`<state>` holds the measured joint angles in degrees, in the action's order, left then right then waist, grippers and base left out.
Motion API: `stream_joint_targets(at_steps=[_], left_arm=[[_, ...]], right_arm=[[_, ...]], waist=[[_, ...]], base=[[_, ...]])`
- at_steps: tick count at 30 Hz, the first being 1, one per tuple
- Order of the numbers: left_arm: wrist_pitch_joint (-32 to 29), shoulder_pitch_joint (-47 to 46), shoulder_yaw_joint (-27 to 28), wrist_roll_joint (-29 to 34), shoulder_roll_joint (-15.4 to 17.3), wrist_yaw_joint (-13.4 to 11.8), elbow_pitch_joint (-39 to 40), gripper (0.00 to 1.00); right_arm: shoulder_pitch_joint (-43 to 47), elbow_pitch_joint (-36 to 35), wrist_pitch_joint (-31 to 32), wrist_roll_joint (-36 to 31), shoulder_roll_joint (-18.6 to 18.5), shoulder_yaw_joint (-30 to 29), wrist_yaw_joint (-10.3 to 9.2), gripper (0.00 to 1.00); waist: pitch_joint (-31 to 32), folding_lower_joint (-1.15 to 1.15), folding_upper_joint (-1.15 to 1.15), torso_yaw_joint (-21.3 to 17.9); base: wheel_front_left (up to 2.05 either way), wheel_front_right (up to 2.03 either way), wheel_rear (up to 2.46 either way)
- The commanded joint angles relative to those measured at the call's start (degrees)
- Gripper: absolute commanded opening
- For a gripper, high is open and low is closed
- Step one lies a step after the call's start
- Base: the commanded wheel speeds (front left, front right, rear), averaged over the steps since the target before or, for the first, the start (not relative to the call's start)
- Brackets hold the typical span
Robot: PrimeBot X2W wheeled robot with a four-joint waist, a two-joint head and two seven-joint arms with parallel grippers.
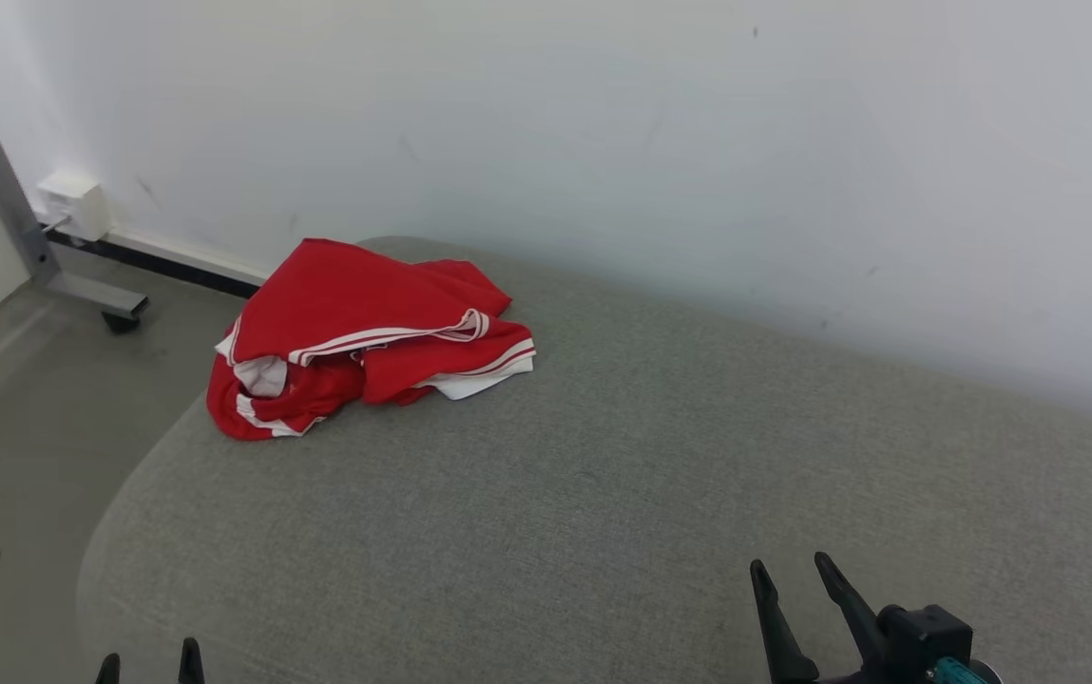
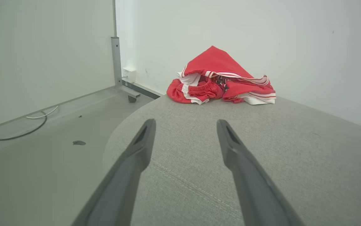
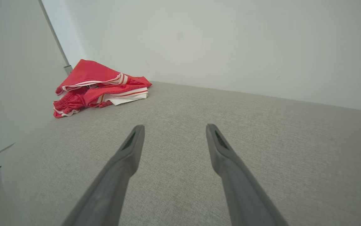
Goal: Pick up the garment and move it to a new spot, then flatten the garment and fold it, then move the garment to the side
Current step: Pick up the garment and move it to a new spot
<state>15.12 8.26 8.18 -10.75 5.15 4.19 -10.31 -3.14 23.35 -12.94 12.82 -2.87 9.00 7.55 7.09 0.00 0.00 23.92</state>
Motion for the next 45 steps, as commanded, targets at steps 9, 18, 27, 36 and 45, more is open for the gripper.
stream_joint_targets(at_steps=[9,18,27,36,45], left_arm=[[0.1,2.4,1.8,-1.5,-1.0,-1.5,3.3,1.0],[0.1,2.0,2.0,-1.5,-1.5,-1.9,3.8,1.0],[-2.1,-5.6,0.4,-1.9,-0.6,-1.3,2.3,1.0],[-14.7,-27.6,1.0,-10.7,3.7,1.7,-7.7,1.0],[-26.4,-47.9,3.9,-23.0,10.9,3.1,-14.9,1.0]], right_arm=[[-4.8,3.1,-0.7,-0.1,0.0,2.6,-0.12,1.0],[-5.9,5.0,-1.4,0.3,0.0,3.1,-0.12,1.0],[-4.4,4.7,-1.7,-0.8,0.0,1.4,-0.12,1.0],[-4.0,-2.6,1.5,-4.0,-1.7,-0.8,-0.12,1.0],[-8.8,-14.8,7.1,-5.3,-5.2,1.1,-0.12,1.0]], waist=[[-3.6,0.0,0.0,3.9],[-4.1,0.0,0.0,4.2],[-5.1,0.0,0.0,4.8],[-14.4,0.0,0.0,1.0],[-29.5,0.0,0.0,-7.0]], base=[[0.0,0.0,0.0],[0.0,0.0,0.0],[0.0,0.0,0.0],[0.0,0.0,0.0],[0.0,0.0,0.0]])
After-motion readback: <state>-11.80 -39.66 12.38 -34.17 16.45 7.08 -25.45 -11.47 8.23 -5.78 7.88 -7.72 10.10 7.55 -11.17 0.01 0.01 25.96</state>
